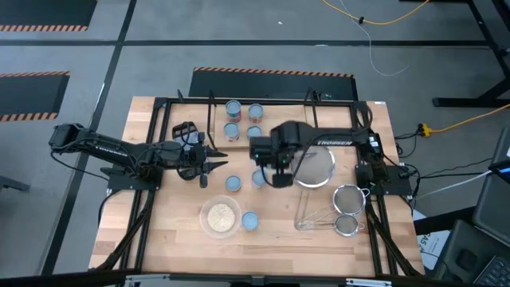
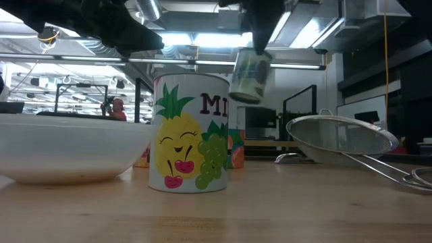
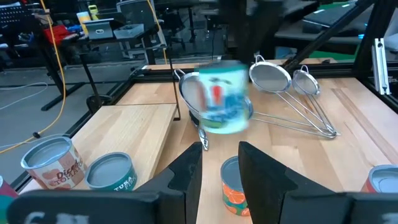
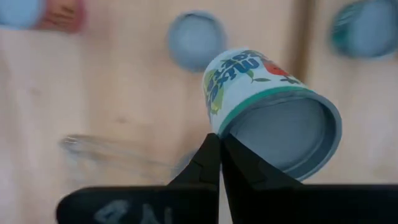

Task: Pick and place cans onto a shelf
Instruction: Put the white mixed vegetables can on the shelf

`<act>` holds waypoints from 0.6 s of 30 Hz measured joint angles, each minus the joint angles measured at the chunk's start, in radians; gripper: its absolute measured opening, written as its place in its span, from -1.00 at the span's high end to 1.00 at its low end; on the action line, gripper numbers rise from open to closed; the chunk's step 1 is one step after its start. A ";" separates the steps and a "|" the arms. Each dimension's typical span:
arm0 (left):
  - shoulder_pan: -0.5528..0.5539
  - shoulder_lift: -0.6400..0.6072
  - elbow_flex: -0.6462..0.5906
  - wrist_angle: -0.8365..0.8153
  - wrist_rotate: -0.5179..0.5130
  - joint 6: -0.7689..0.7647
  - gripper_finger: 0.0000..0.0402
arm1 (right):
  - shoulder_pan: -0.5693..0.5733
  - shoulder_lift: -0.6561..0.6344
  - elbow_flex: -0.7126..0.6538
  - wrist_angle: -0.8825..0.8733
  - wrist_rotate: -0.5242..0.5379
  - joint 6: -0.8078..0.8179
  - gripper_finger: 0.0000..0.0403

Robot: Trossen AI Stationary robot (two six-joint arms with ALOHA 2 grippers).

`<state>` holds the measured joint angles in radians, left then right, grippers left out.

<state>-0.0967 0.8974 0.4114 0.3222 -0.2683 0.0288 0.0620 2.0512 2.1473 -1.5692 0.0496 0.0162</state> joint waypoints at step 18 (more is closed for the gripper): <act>0.000 0.000 0.000 0.000 0.000 0.000 0.51 | -0.382 -0.001 0.004 0.105 0.137 -0.607 0.95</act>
<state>-0.0971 0.8974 0.4114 0.3222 -0.2680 0.0288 -0.3199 2.0502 2.1513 -1.4641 0.1868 -0.5911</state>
